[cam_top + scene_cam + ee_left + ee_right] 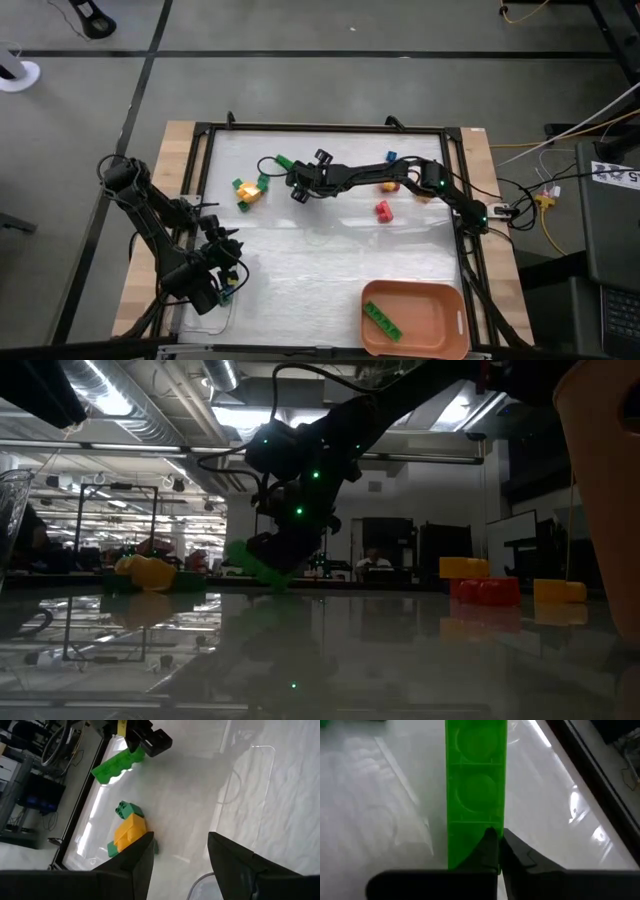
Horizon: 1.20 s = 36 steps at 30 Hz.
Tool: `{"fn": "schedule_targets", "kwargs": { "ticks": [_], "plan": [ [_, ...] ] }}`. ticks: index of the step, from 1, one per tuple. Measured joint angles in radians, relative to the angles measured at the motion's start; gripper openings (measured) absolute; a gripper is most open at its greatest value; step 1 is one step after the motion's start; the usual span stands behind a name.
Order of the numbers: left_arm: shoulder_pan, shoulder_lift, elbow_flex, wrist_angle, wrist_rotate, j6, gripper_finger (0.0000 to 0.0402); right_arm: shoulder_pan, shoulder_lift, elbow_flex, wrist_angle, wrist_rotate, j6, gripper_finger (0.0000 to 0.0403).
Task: Sort blocks by size
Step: Put the big green game piece into the orange bin
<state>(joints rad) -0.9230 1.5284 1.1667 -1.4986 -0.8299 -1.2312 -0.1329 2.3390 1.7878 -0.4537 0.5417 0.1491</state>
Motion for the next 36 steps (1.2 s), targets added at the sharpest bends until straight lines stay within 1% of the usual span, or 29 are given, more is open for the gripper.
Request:
{"fn": "schedule_targets", "kwargs": {
  "ticks": [4,8,12,15,18,20,26,27,28,29,32,34,36],
  "plan": [
    [0.0,0.0,0.0,0.0,0.0,0.0,0.017,0.001,0.0,0.0,-0.001,0.0,0.0,0.0014],
    [0.0,0.0,0.0,0.0,0.0,-0.003,0.017,0.002,0.0,0.0,-0.001,-0.002,-0.001,0.0006],
    [0.0,0.0,0.0,0.0,0.0,-0.003,0.017,0.003,0.001,0.02,-0.031,-0.024,-0.017,0.0008],
    [0.0,0.0,0.0,0.0,-0.001,-0.003,0.017,0.011,0.006,0.082,-0.136,-0.076,-0.024,0.0005],
    [0.001,0.0,0.0,0.0,-0.003,-0.003,0.017,0.034,0.01,0.181,-0.269,-0.106,-0.036,0.0004],
    [0.001,0.0,0.0,0.0,-0.004,-0.003,0.017,0.052,0.009,0.266,-0.364,-0.118,-0.06,0.0005],
    [0.001,0.0,0.0,0.0,-0.004,-0.01,0.017,0.118,0.007,0.565,-0.737,-0.124,-0.09,0.0004],
    [0.001,0.0,0.0,0.0,-0.004,-0.015,0.017,0.132,-0.015,0.565,-0.756,-0.123,-0.078,0.0004],
    [0.001,0.0,0.0,-0.002,-0.004,-0.02,0.017,0.145,-0.062,0.524,-0.744,-0.134,-0.065,0.0004],
    [0.001,0.0,0.0,-0.002,-0.005,-0.026,0.017,0.158,-0.097,0.5,-0.767,-0.165,-0.043,0.0003],
    [0.005,-0.009,0.0,0.001,-0.005,-0.027,0.017,0.197,-0.168,0.49,-0.86,-0.283,0.084,0.0003],
    [0.017,-0.019,0.001,0.006,-0.005,-0.023,0.017,0.232,-0.206,0.488,-0.916,-0.308,0.16,0.0004],
    [0.041,-0.038,0.001,0.029,-0.004,-0.01,0.017,0.274,-0.231,0.489,-0.964,-0.308,0.221,0.0004]
  ]
}}
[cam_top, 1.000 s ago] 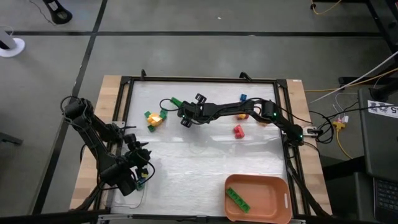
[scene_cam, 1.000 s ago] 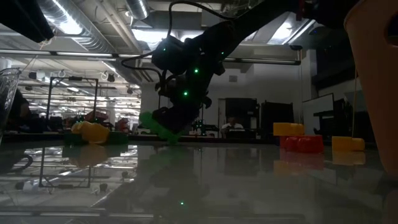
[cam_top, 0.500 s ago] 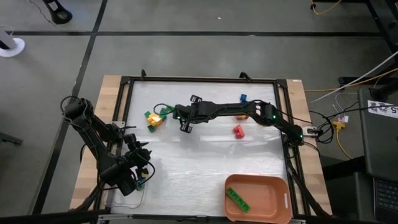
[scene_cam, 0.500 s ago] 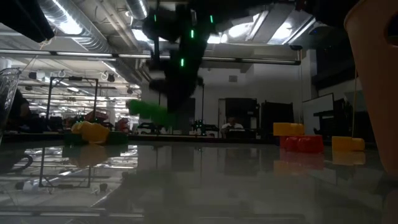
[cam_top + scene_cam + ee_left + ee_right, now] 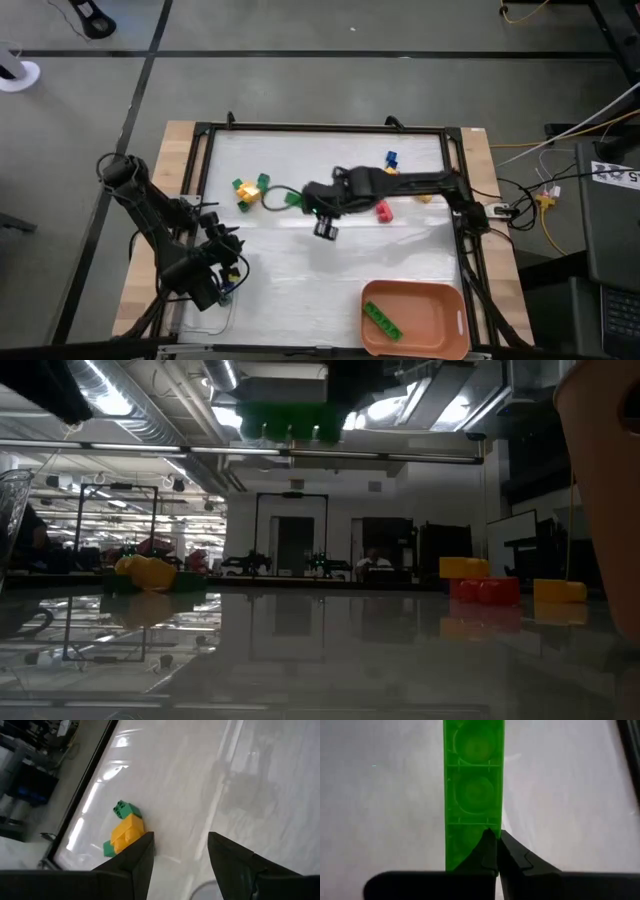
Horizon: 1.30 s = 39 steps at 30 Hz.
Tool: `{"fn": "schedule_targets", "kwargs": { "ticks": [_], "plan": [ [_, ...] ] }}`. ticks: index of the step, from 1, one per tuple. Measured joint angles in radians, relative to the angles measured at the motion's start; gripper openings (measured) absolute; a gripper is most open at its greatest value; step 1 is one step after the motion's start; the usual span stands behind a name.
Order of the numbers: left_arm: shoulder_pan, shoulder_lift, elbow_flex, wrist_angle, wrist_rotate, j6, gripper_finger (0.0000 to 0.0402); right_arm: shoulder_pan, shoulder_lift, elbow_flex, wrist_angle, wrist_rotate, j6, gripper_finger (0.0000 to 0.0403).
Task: Sort blocks by size
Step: Put the big green game piece into the orange bin
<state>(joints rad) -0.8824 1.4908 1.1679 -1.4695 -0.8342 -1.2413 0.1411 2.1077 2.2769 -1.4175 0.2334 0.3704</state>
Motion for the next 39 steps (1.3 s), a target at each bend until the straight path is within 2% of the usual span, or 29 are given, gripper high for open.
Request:
{"fn": "schedule_targets", "kwargs": {
  "ticks": [3,7,14,18,22,27,34,39],
  "plan": [
    [0.051,-0.027,0.0,0.07,0.0,0.086,0.017,0.075,-0.03,-0.001,-0.09,-0.001,0.1,0.0002],
    [0.151,-0.06,0.0,0.241,0.02,0.329,0.017,0.197,-0.05,-0.002,-0.156,0.0,0.236,0.0004],
    [0.376,-0.068,0.0,0.633,0.209,0.829,0.017,0.434,-0.064,-0.005,-0.153,0.004,0.439,0.0005],
    [0.477,-0.068,0.0,0.793,0.306,0.984,0.017,0.573,-0.064,-0.021,-0.152,0.028,0.588,0.0006],
    [0.552,-0.068,0.0,0.853,0.375,1.046,0.017,0.703,-0.064,-0.081,-0.153,0.08,0.763,0.0006],
    [0.613,-0.068,0.0,0.861,0.405,1.057,0.017,0.827,-0.064,-0.189,-0.154,0.076,0.937,0.0006],
    [0.656,-0.068,0.0,0.861,0.409,1.057,0.017,0.902,-0.064,-0.297,-0.153,-0.027,1.016,0.0016],
    [0.679,-0.068,0.0,0.859,0.41,1.056,0.017,0.895,-0.064,-0.344,-0.154,-0.125,1.037,0.0046]
  ]
}}
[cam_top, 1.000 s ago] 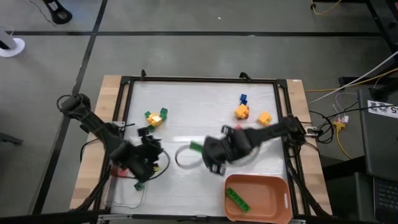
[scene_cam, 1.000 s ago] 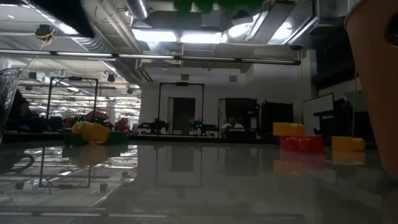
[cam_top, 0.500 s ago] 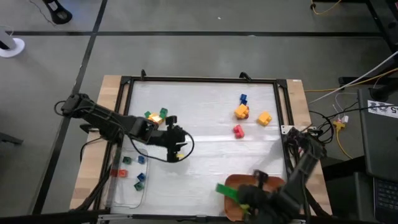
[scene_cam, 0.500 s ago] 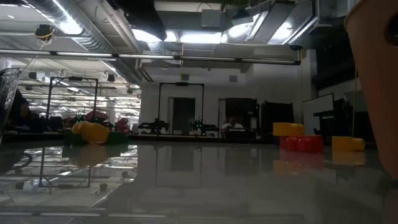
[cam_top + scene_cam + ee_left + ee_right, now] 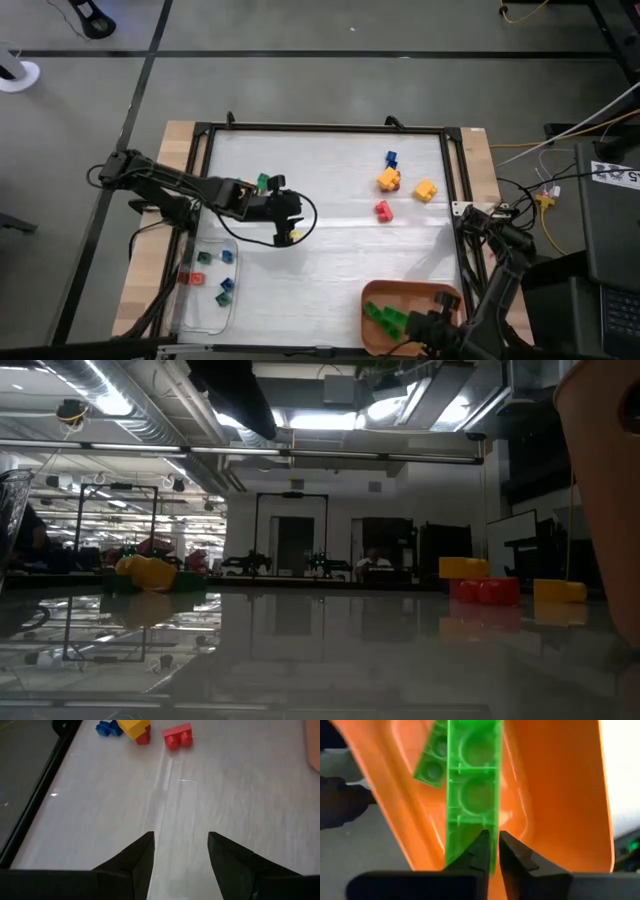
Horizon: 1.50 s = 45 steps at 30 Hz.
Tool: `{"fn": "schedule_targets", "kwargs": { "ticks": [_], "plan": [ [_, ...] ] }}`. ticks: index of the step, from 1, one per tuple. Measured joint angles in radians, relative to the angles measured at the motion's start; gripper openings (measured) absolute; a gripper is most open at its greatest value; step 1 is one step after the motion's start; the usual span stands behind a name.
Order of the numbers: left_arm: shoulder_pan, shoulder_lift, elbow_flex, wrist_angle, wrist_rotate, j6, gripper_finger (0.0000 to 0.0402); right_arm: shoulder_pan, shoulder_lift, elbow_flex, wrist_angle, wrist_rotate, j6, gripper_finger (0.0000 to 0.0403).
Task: Sort blocks by size
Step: Put the big green game piece into the orange bin, then put the big red game piece into the orange bin
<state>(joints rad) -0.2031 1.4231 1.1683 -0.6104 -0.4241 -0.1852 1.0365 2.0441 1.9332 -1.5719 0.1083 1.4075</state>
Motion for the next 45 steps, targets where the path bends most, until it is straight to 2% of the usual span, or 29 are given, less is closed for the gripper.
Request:
{"fn": "schedule_targets", "kwargs": {
  "ticks": [2,7,13,16,20,27,30,40,43,45],
  "plan": [
    [0.016,0.0,0.0,-0.001,0.022,-0.001,0.017,-0.011,0.0,-0.011,0.001,-0.021,0.002,0.0066],
    [0.081,0.0,0.0,-0.001,0.151,0.011,0.017,-0.037,0.0,-0.031,0.0,-0.034,-0.038,0.0118],
    [0.193,0.0,-0.001,-0.003,0.26,0.011,0.017,-0.065,-0.001,-0.031,0.001,-0.05,-0.185,0.0135],
    [0.266,0.002,-0.002,0.037,0.395,0.012,0.017,-0.084,-0.011,-0.031,0.001,-0.014,-0.255,0.0136],
    [0.346,0.021,-0.002,0.151,0.502,0.005,0.017,-0.099,-0.054,-0.031,0.0,0.116,-0.315,0.0136],
    [0.426,0.085,-0.001,0.306,0.526,-0.019,0.017,-0.112,-0.176,-0.03,-0.002,0.449,-0.406,0.0136],
    [0.447,0.112,-0.001,0.326,0.526,-0.024,0.017,-0.144,-0.234,-0.03,0.001,0.528,-0.48,0.0136],
    [0.46,0.236,-0.001,0.441,0.526,-0.02,0.017,-0.397,-0.386,-0.03,0.0,0.608,-0.708,0.0136],
    [0.458,0.264,-0.001,0.442,0.526,-0.016,0.017,-0.488,-0.394,-0.03,0.0,0.602,-0.725,0.0136],
    [0.458,0.279,-0.001,0.428,0.526,-0.008,0.017,-0.545,-0.394,-0.03,0.0,0.553,-0.727,0.0136]
  ]
}}
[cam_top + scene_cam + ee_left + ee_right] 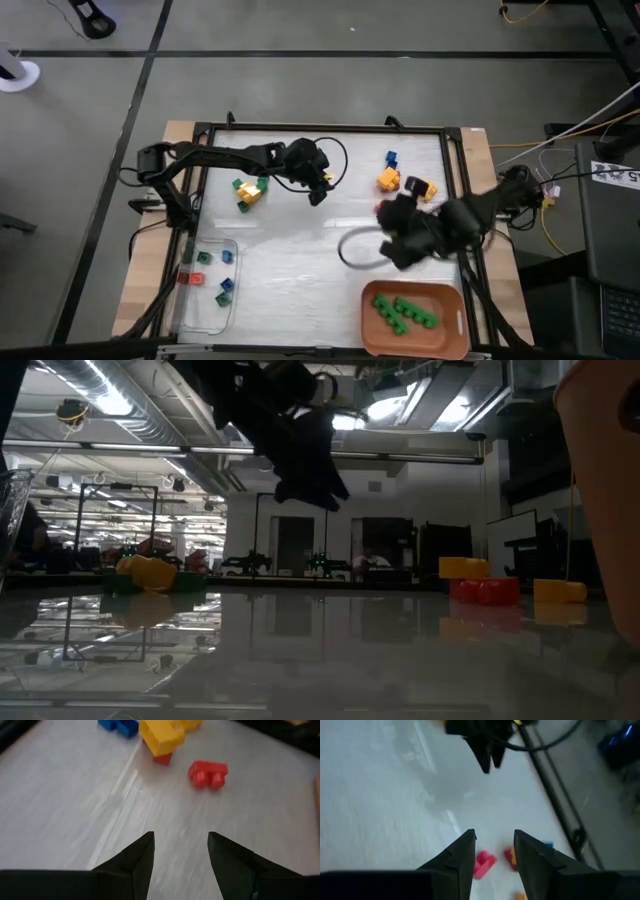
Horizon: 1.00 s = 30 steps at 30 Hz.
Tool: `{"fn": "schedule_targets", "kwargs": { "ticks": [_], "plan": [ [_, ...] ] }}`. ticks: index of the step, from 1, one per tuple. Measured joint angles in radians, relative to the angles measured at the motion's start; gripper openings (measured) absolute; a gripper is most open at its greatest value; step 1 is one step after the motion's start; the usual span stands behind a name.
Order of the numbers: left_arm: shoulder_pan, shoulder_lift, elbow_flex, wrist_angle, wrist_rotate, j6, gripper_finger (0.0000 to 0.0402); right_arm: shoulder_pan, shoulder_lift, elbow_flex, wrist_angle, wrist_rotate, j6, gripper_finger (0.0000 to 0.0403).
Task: Sort blocks by size
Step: Put the big red game piece into the orange bin
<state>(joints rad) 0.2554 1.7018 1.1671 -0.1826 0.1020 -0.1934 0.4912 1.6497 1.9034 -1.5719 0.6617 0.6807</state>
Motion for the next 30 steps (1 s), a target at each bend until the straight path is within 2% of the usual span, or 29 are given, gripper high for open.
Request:
{"fn": "schedule_targets", "kwargs": {
  "ticks": [3,6,11,16,27,30],
  "plan": [
    [0.0,0.001,0.0,-0.029,0.0,0.032,0.017,-0.089,-0.002,-0.018,0.004,-0.117,0.0,0.0136],
    [0.001,-0.007,0.001,-0.064,-0.001,0.084,0.017,-0.169,-0.021,-0.111,0.005,-0.185,0.001,0.0136],
    [0.001,-0.01,0.001,-0.102,0.0,0.155,0.017,-0.289,-0.106,-0.337,0.008,-0.231,0.064,0.0136],
    [0.001,-0.009,0.001,-0.112,0.0,0.181,0.017,-0.383,-0.156,-0.517,0.119,-0.246,0.074,0.0136],
    [0.001,-0.009,0.001,-0.123,-0.001,0.196,0.017,-0.514,-0.142,-0.694,0.31,-0.354,0.074,0.0136],
    [0.001,-0.009,0.001,-0.123,-0.001,0.194,0.017,-0.55,-0.143,-0.718,0.36,-0.428,0.082,0.0136]
  ]
}}
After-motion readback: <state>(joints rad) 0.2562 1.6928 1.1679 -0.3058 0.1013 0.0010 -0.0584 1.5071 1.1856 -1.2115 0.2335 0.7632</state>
